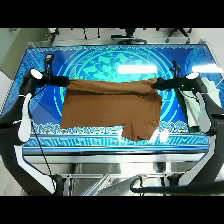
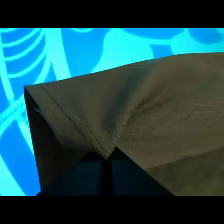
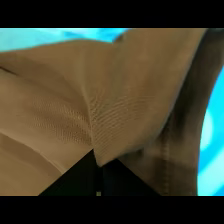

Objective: Fold the shirts.

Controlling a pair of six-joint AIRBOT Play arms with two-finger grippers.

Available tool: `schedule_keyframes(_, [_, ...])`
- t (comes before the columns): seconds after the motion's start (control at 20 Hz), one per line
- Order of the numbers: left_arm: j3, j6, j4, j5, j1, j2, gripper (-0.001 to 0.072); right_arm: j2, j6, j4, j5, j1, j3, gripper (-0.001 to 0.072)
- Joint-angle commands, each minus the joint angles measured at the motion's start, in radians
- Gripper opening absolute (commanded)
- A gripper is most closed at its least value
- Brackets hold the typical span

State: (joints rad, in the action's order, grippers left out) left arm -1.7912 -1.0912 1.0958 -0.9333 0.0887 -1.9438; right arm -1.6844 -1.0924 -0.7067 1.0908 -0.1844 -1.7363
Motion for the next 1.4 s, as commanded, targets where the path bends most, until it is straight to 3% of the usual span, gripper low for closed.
schedule_keyframes(0.0, [-0.119, -0.018, 0.092, -0.150, 0.000, -0.114, 0.0012, -0.015, -0.041, -0.158, 0.036, -0.003, 0.005, 0.0019])
schedule_keyframes(0.4, [-0.238, -0.018, 0.091, -0.251, -0.038, -0.206, 0.0013, -0.021, -0.036, -0.092, 0.036, 0.000, 0.004, 0.0032])
schedule_keyframes(0.45, [-0.238, -0.034, 0.091, -0.264, -0.038, -0.196, 0.0014, -0.014, -0.035, -0.056, 0.036, -0.001, 0.002, 0.0160])
schedule_keyframes(0.5, [-0.238, -0.048, 0.092, -0.281, -0.035, -0.177, 0.0143, 0.001, -0.034, -0.042, 0.042, -0.002, -0.003, 0.0312])
schedule_keyframes(0.55, [-0.238, -0.064, 0.092, -0.300, -0.026, -0.152, 0.0451, 0.026, -0.029, -0.045, 0.059, -0.004, -0.012, 0.0359])
schedule_keyframes(0.6, [-0.238, -0.091, 0.091, -0.316, -0.009, -0.117, 0.0587, 0.062, -0.030, -0.045, 0.085, -0.014, -0.014, 0.0374])
schedule_keyframes(0.8, [-0.213, -0.186, 0.086, -0.452, 0.098, 0.041, 0.0585, 0.222, -0.044, -0.073, 0.267, -0.103, 0.002, 0.0364])
schedule_keyframes(1.0, [0.122, -0.192, 0.080, -0.571, 0.200, 0.204, 0.0584, 0.418, -0.063, -0.105, 0.369, -0.203, 0.269, 0.0362])
schedule_keyframes(1.15, [0.459, -0.154, 0.080, -0.509, 0.248, 0.321, 0.0584, 0.613, -0.075, -0.105, 0.338, -0.271, 0.602, 0.0363])
schedule_keyframes(1.35, [0.663, -0.117, 0.049, -0.406, 0.237, 0.369, 0.0584, 0.810, -0.075, -0.104, 0.254, -0.274, 0.959, 0.0367])
